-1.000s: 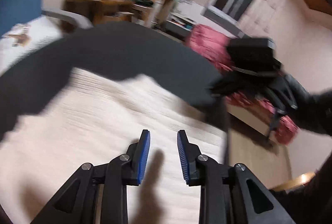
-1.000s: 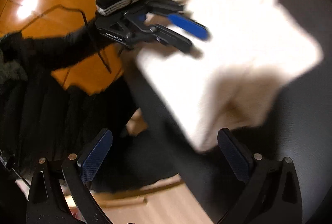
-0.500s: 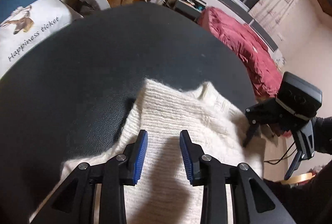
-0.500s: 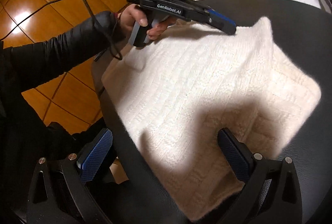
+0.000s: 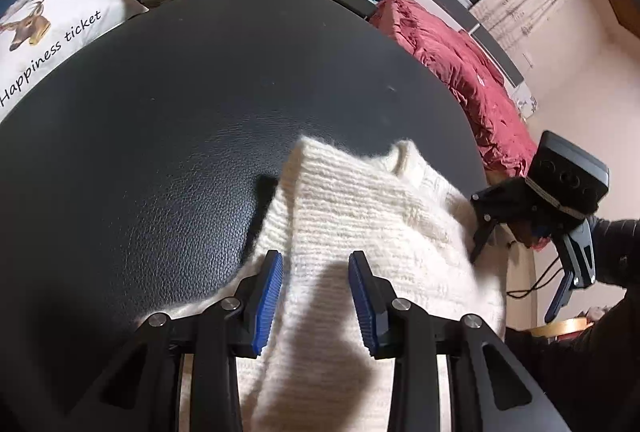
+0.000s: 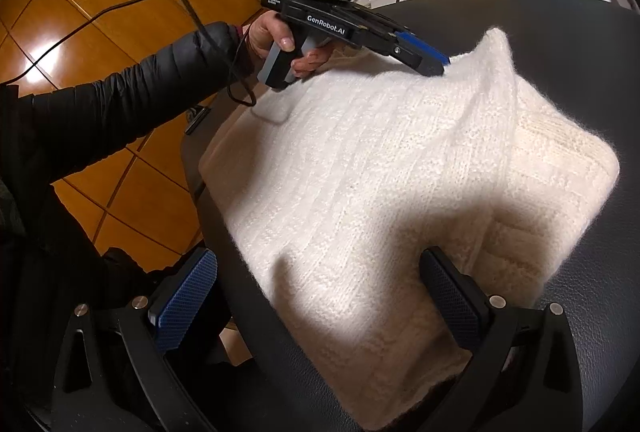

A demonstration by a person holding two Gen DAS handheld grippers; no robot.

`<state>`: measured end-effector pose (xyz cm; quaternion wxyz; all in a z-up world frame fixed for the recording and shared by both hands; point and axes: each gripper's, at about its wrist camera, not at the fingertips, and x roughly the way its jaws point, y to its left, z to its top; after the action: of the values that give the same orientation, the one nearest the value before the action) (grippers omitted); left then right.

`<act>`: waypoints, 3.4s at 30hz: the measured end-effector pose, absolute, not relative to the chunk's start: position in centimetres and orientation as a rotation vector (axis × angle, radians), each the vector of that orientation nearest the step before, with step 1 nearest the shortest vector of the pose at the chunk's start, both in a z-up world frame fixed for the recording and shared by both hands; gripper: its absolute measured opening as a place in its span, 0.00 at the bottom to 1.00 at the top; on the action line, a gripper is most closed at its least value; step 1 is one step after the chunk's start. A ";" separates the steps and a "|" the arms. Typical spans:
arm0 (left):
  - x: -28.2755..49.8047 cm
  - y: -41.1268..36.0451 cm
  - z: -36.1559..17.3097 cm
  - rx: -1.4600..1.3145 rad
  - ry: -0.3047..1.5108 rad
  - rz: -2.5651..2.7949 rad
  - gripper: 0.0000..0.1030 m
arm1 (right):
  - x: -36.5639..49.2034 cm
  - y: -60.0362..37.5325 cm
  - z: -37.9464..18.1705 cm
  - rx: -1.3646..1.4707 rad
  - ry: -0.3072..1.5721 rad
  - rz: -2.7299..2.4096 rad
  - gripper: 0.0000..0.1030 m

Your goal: Fold clothes

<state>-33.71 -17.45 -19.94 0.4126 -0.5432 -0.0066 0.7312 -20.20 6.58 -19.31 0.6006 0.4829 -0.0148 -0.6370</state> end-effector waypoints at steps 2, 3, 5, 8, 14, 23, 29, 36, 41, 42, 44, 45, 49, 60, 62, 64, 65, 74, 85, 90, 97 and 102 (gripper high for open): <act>-33.4 -17.0 -20.2 -1.369 -0.006 1.814 0.33 | -20.0 6.6 -19.5 1.120 -0.043 -1.480 1.00; -33.3 -16.9 -20.4 -1.372 -0.004 1.813 0.33 | -19.9 6.6 -19.6 1.120 -0.047 -1.482 1.00; -33.5 -16.7 -20.4 -1.382 -0.027 1.822 0.30 | -19.8 6.7 -19.8 1.123 -0.053 -1.488 1.00; -33.3 -16.4 -20.1 -1.352 0.005 1.899 0.07 | -19.3 6.2 -19.8 1.127 -0.033 -1.507 1.00; -31.6 -16.8 -18.0 -1.210 -0.016 2.082 0.04 | -17.9 5.1 -19.0 1.125 0.027 -1.596 1.00; -32.8 -16.5 -19.3 -1.204 -0.038 2.211 0.04 | -17.3 4.2 -16.1 0.977 0.000 -1.719 1.00; -32.6 -16.3 -17.8 -1.103 -0.059 2.266 0.04 | -17.8 3.2 -20.4 1.093 -0.035 -1.716 1.00; -33.8 -14.6 -20.2 -1.237 0.051 2.220 0.05 | -17.6 3.5 -18.8 1.090 -0.031 -1.761 1.00; -33.3 -18.4 -18.4 -1.211 -0.136 2.316 0.16 | -19.2 1.4 -16.3 0.967 -0.016 -1.843 1.00; -33.2 -19.2 -18.1 -1.204 -0.174 2.334 0.18 | -20.0 1.0 -17.6 1.036 -0.007 -1.861 1.00; -32.0 -21.6 -17.0 -1.182 -0.207 2.363 0.19 | -21.3 0.1 -19.9 1.169 0.008 -1.893 1.00; -31.1 -23.0 -16.4 -1.169 -0.204 2.375 0.20 | -21.1 0.5 -20.0 1.149 -0.010 -1.895 1.00; -27.3 -26.1 -16.0 -1.211 0.000 2.371 0.21 | -20.2 1.8 -19.5 1.091 -0.095 -1.918 1.00; -25.2 -26.7 -19.3 -1.279 0.064 2.187 0.27 | -17.6 -4.5 -18.0 1.026 -0.072 -1.842 1.00; -25.4 -26.6 -19.0 -1.276 0.047 2.145 0.27 | -17.6 -5.0 -18.3 1.030 -0.094 -1.829 1.00; -25.5 -26.5 -18.6 -1.264 0.021 2.096 0.27 | -17.7 -5.1 -18.6 1.036 -0.111 -1.819 1.00; -25.4 -26.4 -18.4 -1.255 0.004 2.061 0.27 | -17.8 -5.0 -18.8 1.042 -0.122 -1.813 1.00; -26.2 -25.8 -19.6 -1.353 -0.052 2.071 0.30 | -17.8 -5.0 -18.3 1.038 -0.110 -1.823 1.00; -23.4 -25.9 -18.1 -1.232 -0.099 2.340 0.06 | -17.9 -6.3 -18.0 1.068 -0.001 -1.928 1.00; -23.4 -25.9 -17.0 -1.145 -0.112 2.419 0.05 | -19.3 -6.9 -16.4 1.019 0.068 -2.056 1.00; -24.5 -25.5 -19.6 -1.255 -0.117 2.465 0.05 | -22.0 -7.2 -19.2 1.132 0.059 -2.086 1.00; -24.0 -26.3 -20.0 -1.241 -0.183 2.503 0.06 | -21.7 -7.0 -17.8 1.058 -0.019 -1.978 1.00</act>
<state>-23.99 -26.29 -20.00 0.1700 -0.4367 -0.0645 0.8810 -21.68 -7.01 -17.79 0.4340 0.4248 -0.0076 -0.7944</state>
